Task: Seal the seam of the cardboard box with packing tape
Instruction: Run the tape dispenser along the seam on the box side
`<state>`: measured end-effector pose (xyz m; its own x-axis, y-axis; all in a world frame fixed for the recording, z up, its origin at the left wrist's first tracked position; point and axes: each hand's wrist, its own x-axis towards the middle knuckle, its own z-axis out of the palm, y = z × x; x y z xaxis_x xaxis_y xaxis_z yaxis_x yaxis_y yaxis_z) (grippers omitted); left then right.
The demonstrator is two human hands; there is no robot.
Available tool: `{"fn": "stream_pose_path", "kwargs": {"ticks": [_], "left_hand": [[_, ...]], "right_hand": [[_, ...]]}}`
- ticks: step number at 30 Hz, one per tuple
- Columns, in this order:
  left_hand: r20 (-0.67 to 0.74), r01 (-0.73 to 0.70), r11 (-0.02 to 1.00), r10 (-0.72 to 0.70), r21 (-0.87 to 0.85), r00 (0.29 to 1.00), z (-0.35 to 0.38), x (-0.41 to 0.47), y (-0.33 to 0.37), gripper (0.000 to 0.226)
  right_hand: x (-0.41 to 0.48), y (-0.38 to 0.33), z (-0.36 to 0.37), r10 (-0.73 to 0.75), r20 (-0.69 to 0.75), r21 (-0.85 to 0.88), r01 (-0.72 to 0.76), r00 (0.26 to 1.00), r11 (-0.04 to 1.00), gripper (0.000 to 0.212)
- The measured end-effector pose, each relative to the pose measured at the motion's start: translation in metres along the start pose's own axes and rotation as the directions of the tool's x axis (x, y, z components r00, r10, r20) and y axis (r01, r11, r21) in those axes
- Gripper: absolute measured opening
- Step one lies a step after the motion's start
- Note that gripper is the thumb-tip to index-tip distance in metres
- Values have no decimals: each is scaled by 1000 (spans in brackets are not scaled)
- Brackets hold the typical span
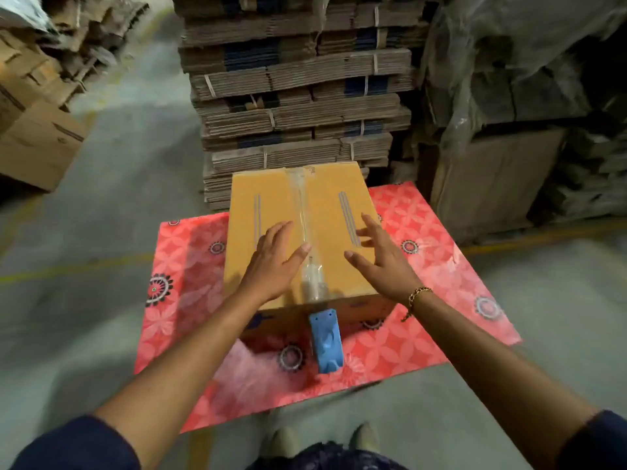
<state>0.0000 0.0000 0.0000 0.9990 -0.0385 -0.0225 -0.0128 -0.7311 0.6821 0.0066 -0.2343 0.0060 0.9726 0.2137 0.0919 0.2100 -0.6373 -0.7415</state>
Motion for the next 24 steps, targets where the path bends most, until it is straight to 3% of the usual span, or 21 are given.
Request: {"fn": "stream_pose_path", "kwargs": {"ticks": [3,9,15,20,24], "left_hand": [[126,-67,985,47,161,991,17,1,-19,61],[349,-264,921,156,286,924,49,7,-47,59],[501,-541,710,300,450,812,62,17,-59,72],[447,-571,673,375,471,812,68,17,-72,68],[439,-607,685,437,403,785,66,17,-75,67]], "right_hand": [[-30,8,28,117,-12,20,-116,993,993,74],[-93,31,90,271,39,-33,-269,962,962,78],[-114,29,128,380,3,-59,-379,925,923,98],[-119,21,154,483,46,-30,-482,875,876,114],[-116,15,163,508,30,14,-508,861,861,103]]}}
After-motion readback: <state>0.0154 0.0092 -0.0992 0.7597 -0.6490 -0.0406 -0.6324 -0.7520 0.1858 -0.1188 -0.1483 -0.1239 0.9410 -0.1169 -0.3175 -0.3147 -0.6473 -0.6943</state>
